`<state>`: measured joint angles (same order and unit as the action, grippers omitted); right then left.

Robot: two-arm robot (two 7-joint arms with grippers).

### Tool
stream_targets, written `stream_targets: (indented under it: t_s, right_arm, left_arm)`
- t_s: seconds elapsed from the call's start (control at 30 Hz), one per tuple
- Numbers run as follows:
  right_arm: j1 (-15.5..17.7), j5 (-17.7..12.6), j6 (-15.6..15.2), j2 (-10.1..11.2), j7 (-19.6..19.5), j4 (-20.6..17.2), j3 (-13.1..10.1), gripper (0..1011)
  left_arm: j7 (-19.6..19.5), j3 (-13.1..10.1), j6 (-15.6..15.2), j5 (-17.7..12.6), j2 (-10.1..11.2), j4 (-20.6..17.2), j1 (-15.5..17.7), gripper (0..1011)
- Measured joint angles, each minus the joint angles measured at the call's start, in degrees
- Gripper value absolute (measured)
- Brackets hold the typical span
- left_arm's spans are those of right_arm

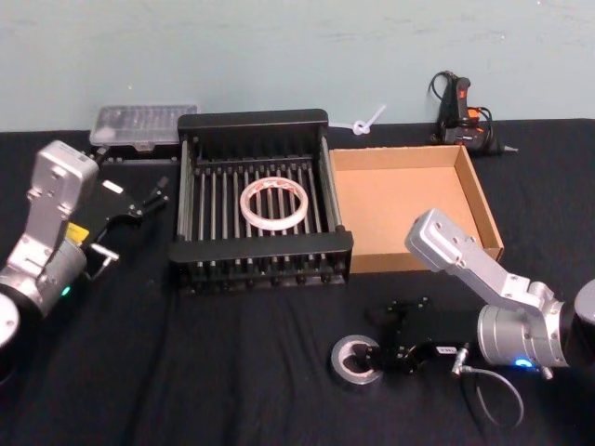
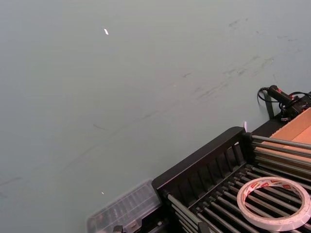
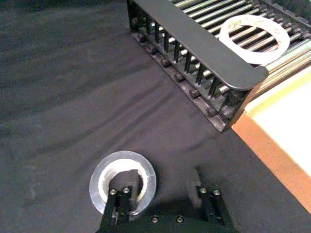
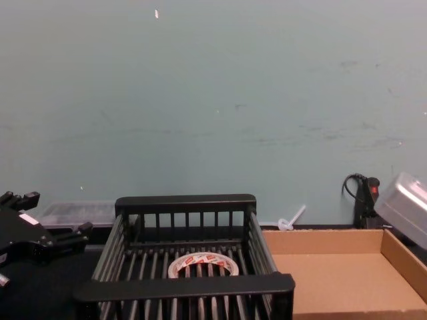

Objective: Pick up the white tape and place it into the black box , Pick up the silver tape and place it into the brown box.

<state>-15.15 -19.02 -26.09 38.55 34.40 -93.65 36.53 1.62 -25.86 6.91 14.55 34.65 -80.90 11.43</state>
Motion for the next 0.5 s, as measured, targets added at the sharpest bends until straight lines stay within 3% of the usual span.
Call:
stream_targets:
  t_s: [0.5]
  right_arm:
    - [0.0,-0.03,0.04,0.0,0.02,0.0,0.01,192]
  left_arm:
    - [0.0,0.0,0.0,0.0,0.0,0.0,0.0,1001]
